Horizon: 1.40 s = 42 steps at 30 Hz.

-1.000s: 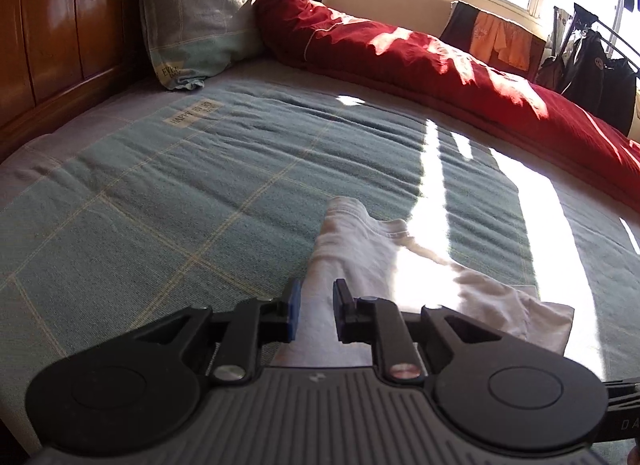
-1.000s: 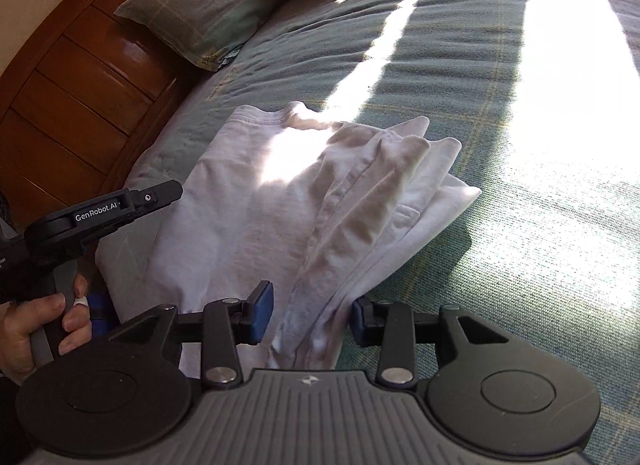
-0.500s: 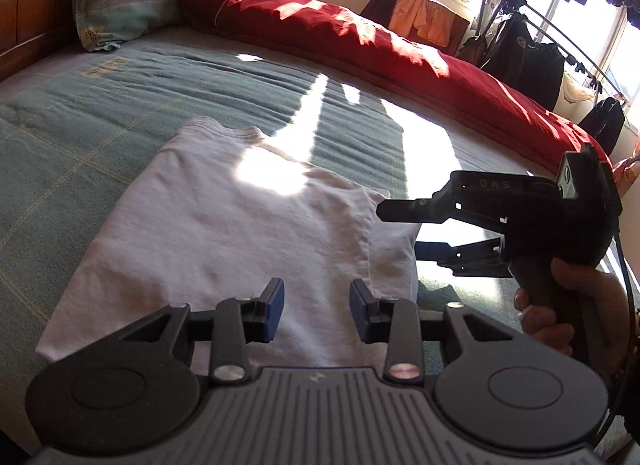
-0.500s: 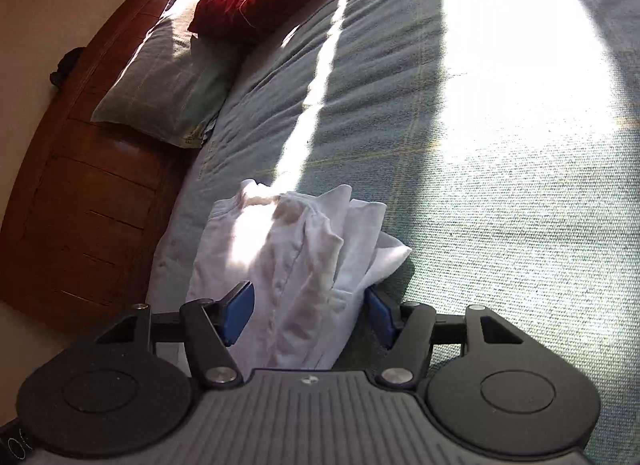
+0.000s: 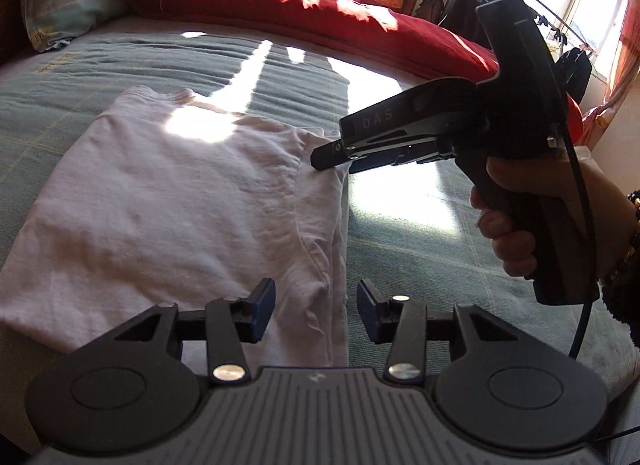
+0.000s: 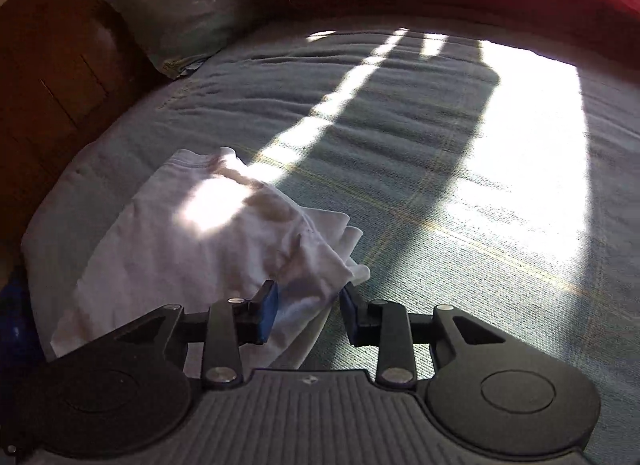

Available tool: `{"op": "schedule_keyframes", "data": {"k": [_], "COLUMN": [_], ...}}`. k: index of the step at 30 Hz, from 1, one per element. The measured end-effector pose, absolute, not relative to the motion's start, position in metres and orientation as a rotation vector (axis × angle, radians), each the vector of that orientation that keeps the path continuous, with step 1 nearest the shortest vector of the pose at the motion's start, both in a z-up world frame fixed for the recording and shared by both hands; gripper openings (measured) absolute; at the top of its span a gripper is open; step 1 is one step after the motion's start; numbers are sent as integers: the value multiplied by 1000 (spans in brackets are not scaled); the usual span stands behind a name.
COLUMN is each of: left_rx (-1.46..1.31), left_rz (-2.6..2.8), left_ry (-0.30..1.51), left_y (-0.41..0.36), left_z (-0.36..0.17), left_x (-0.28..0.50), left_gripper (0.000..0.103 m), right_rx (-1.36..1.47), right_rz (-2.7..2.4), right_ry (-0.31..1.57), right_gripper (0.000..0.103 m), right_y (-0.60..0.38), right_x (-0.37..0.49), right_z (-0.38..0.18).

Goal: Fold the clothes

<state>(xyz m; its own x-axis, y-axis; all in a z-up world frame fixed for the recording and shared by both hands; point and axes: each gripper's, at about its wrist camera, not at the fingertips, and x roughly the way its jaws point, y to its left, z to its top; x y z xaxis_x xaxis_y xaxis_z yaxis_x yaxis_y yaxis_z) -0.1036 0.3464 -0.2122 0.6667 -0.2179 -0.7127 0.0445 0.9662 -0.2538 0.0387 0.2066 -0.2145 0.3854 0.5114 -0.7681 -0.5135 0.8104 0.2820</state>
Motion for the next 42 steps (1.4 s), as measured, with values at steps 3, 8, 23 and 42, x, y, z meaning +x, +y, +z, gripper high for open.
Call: {"op": "schedule_keyframes", "data": {"k": [3, 8, 23, 42], "left_rx": [-213, -187, -205, -247], "left_rz": [-170, -190, -233, -211], "left_ry": [826, 867, 842, 887], "left_y": [342, 328, 319, 317], "left_z": [-212, -224, -216, -219], "left_x": [-101, -102, -78, -114], "left_gripper": [44, 50, 51, 53], "right_rx": [-61, -101, -98, -57], "right_rz": [649, 645, 627, 615], "right_ry": [946, 923, 905, 920], "right_gripper": [47, 52, 56, 57], "right_y": [208, 205, 182, 152], "right_x": [30, 22, 6, -4], "right_z": [-202, -186, -169, -164]}}
